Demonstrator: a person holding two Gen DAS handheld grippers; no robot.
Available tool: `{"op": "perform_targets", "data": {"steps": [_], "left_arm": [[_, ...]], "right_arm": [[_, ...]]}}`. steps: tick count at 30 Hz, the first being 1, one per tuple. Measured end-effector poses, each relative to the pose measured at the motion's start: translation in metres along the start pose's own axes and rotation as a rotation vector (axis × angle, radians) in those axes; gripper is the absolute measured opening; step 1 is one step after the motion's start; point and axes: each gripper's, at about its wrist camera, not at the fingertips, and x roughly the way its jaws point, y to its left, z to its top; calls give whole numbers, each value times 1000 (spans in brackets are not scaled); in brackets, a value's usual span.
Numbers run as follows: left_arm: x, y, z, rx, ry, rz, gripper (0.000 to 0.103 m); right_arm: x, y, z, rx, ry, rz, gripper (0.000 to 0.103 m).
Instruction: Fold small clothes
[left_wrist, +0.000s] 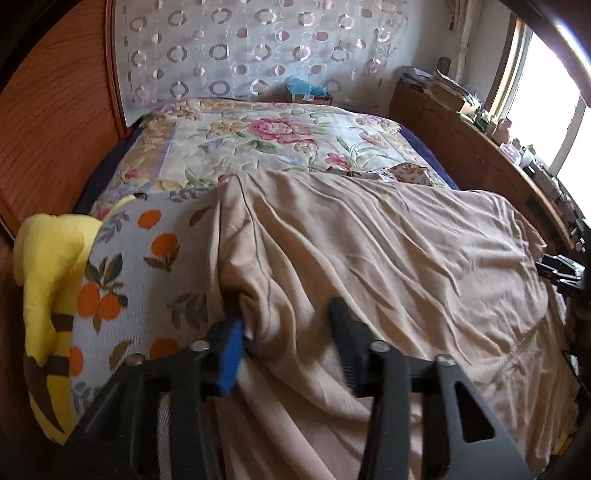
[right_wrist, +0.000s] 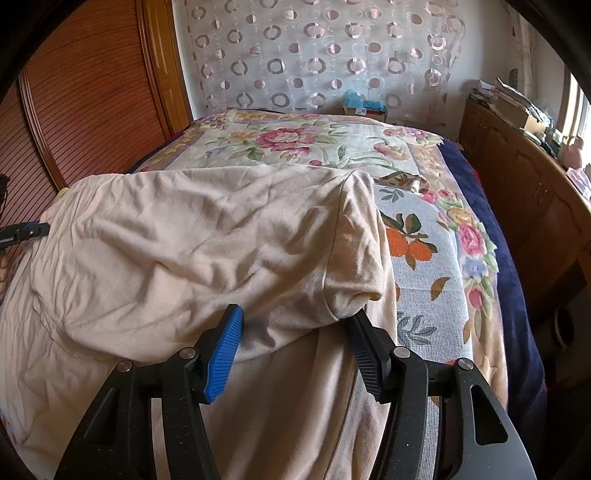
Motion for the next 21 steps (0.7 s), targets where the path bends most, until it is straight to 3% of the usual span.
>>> {"op": "perform_targets", "data": {"steps": [3, 8, 9, 10, 11, 12, 13, 15, 21], "left_arm": [[2, 0, 2, 20, -5, 26, 28], [1, 1, 2, 39, -4, 43, 28], [1, 0, 2, 42, -6, 47, 27], [-1, 0, 1, 47, -10, 49, 18], [-2, -1, 1, 52, -14, 51, 12], [-5, -2, 1, 57, -22, 55, 8], [-9, -4, 1, 64, -40, 69, 7], [-25, -16, 1, 106, -105, 83, 7], [-53, -23, 7, 109, -184, 65, 7]], "right_arm": [[1, -2, 3, 16, 6, 8, 60], [4, -1, 12, -1, 23, -3, 54], [4, -2, 13, -1, 19, -7, 49], [4, -2, 14, 0, 14, -10, 44], [4, -2, 15, 0, 9, -9, 33], [3, -2, 16, -3, 5, -8, 13], [3, -1, 16, -18, 4, 6, 4], [-3, 9, 15, -73, -17, 16, 4], [-34, 13, 18, -63, -131, 39, 4]]}}
